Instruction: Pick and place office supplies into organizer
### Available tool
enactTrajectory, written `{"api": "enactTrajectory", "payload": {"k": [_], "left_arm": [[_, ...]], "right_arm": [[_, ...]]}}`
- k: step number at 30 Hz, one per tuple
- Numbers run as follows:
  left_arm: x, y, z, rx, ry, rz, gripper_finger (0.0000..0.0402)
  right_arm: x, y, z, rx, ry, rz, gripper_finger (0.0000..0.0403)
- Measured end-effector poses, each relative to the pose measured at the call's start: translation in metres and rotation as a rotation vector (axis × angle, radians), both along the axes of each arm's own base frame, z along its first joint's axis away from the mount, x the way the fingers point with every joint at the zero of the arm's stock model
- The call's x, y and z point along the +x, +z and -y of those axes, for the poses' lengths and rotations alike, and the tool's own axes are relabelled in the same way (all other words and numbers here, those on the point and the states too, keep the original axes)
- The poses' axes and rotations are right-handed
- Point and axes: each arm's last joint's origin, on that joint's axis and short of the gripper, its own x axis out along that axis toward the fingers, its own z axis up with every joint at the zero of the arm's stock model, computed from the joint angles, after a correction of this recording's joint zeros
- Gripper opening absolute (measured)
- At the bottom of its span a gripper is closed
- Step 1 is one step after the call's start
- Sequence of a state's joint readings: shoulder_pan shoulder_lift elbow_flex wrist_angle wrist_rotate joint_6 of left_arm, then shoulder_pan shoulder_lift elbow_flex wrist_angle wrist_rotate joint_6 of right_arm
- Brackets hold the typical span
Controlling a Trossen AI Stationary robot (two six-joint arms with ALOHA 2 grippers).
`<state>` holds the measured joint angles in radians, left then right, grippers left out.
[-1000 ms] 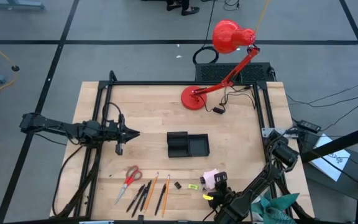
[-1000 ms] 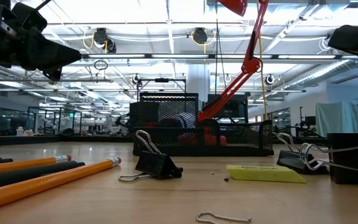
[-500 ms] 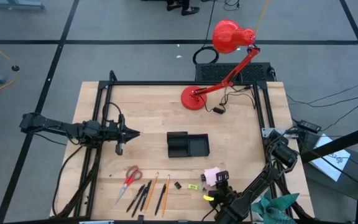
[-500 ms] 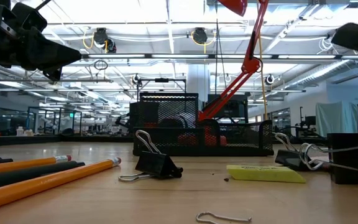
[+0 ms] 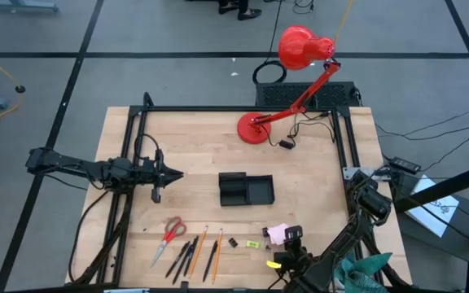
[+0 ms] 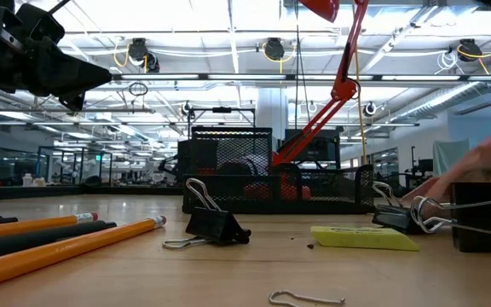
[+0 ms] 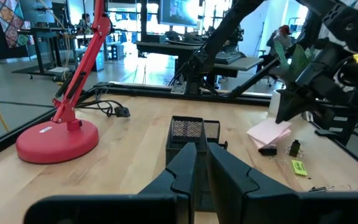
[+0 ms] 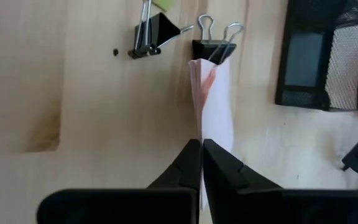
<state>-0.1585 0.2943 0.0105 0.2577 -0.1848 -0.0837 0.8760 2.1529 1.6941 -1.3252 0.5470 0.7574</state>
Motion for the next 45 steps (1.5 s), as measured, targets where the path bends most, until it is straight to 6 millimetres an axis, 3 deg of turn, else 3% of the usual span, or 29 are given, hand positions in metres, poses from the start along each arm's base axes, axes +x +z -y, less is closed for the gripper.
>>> {"api": "enactTrajectory", "payload": {"k": [5,12,23,35,45], "left_arm": [[0.000,0.000,0.000,0.000,0.000,0.000,0.0047],[0.000,0.000,0.000,0.000,0.000,0.000,0.0047],[0.000,0.000,0.000,0.001,-0.001,0.000,0.0047],[0.000,0.000,0.000,0.008,-0.001,0.000,0.0047],[0.000,0.000,0.000,0.010,0.000,-0.001,0.0047]], "right_arm": [[-0.007,0.013,-0.005,-0.024,-0.015,0.001,0.0001],[-0.008,0.024,0.002,-0.142,0.009,0.010,0.0000],[0.018,0.042,0.018,-0.388,0.151,0.197,0.0000],[0.064,0.046,0.073,-0.468,0.062,0.116,0.0000],[0.081,0.044,0.103,-0.412,-0.055,0.048,0.0000]]}}
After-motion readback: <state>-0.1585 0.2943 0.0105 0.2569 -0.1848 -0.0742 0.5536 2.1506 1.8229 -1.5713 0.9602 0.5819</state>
